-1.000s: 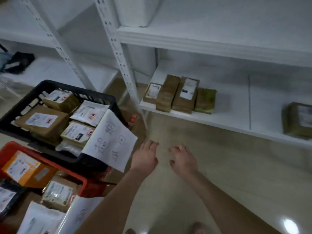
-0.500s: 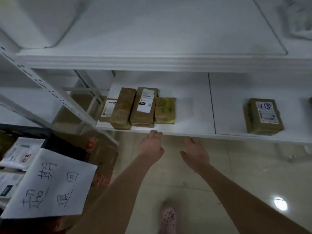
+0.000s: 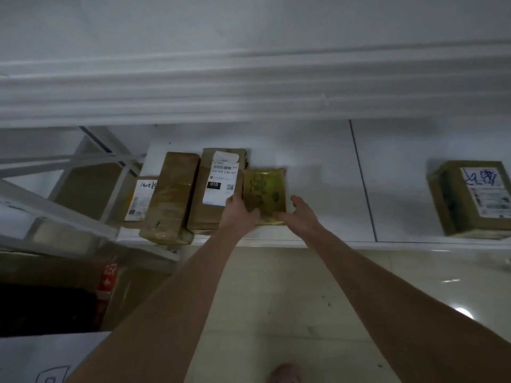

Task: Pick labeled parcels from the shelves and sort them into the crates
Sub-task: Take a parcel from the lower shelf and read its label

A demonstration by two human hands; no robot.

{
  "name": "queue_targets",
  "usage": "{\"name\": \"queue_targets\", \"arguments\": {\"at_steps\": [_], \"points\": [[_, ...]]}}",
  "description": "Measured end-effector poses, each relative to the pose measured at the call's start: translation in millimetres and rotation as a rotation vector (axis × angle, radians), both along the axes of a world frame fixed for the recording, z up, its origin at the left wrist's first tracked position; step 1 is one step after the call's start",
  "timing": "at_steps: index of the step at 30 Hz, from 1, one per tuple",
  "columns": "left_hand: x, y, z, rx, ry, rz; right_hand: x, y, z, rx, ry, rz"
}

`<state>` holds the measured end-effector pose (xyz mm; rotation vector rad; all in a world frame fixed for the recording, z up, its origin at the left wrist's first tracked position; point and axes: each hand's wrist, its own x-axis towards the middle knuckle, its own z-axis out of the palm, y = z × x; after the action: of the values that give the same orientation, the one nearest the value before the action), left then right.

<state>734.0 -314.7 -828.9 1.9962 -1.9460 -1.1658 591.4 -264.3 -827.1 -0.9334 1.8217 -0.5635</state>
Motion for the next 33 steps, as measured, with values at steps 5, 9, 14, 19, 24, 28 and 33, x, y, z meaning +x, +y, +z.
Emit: {"name": "queue_targets", "arguments": {"at_steps": [5, 9, 14, 19, 24, 28, 33], "points": [[-21.4, 8.7, -11.1, 0.096, 0.149, 0.108, -12.2, 0.8, -13.7, -0.003, -0.190, -0.072], [-38.6, 36.0, -10.2, 0.262, 0.369, 0.339, -47.3, 23.6, -8.0, 0.056, -0.269, -0.256], [-73.5, 76.6, 17.4, 0.302, 0.523, 0.394, -90.6, 62.8, 20.2, 0.132, -0.353, -0.422], [-103.2, 112.0, 60.5, 0.193, 0.593, 0.363, -122.8, 104.0, 52.1, 0.191, -0.472, -0.603], [-129.1, 150.4, 93.2, 0.193, 0.637, 0.457, -161.3, 148.5, 82.5, 0.123, -0.651, -0.548], [-145.6, 173.3, 119.7, 0.337, 0.737, 0.547, -190.6, 173.1, 103.0, 0.093, -0.620, -0.500], [-151.6, 185.0, 129.2, 0.432, 0.805, 0.504, -204.7, 186.9, 121.0, 0.051, -0.597, -0.412]]}}
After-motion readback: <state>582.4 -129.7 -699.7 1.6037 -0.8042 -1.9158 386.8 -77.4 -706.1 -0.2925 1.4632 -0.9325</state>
